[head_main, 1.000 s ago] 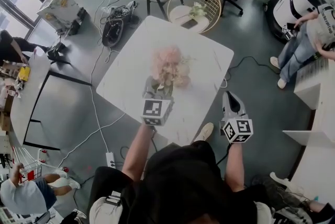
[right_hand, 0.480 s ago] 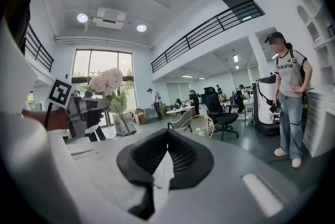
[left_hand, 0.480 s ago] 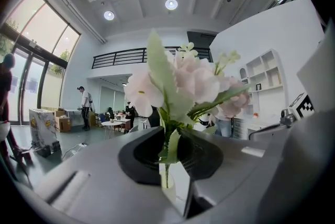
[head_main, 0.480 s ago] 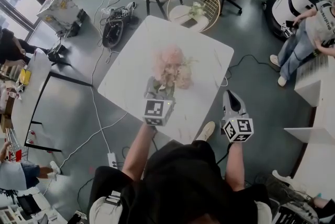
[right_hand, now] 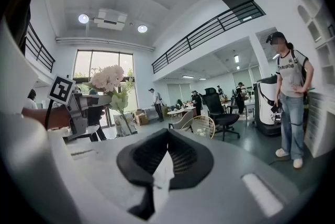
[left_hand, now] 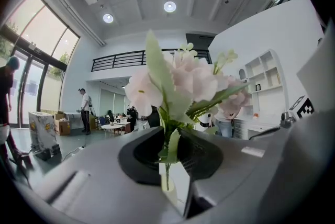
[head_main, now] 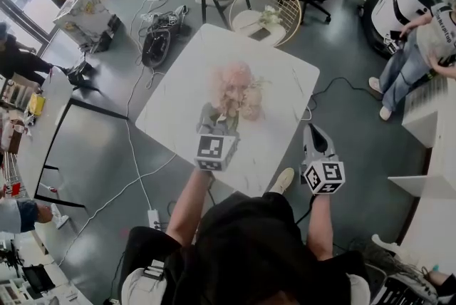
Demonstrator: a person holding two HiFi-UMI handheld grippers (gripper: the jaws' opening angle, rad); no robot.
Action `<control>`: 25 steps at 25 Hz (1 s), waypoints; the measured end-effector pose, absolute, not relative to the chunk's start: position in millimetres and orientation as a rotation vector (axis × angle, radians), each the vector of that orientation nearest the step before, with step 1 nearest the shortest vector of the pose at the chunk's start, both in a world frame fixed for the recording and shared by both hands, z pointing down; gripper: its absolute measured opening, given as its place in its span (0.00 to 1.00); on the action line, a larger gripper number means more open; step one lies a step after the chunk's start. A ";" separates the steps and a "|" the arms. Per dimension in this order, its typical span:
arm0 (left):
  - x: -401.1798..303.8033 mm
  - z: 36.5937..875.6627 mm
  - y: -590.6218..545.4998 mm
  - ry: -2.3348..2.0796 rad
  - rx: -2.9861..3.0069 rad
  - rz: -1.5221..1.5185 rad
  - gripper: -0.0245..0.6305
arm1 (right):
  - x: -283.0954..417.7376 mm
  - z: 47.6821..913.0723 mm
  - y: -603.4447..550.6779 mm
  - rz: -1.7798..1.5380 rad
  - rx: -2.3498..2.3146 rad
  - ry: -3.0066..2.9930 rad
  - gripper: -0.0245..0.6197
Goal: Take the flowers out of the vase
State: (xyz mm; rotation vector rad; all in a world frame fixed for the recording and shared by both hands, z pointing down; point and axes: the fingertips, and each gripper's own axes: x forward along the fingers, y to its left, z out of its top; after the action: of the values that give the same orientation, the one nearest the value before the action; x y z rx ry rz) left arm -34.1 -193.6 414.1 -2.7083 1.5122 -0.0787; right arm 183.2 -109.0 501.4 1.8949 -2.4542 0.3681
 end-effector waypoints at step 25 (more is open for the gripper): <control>-49.0 419.2 -159.8 1.528 -2.736 -0.088 0.13 | 170.6 504.0 -79.7 0.361 1.913 -2.462 0.04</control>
State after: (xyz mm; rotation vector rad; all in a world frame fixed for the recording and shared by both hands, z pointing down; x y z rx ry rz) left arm -49.0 -159.8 419.2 -2.7360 1.5280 -0.0877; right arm 170.6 -79.7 504.0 1.9128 -2.4623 0.3607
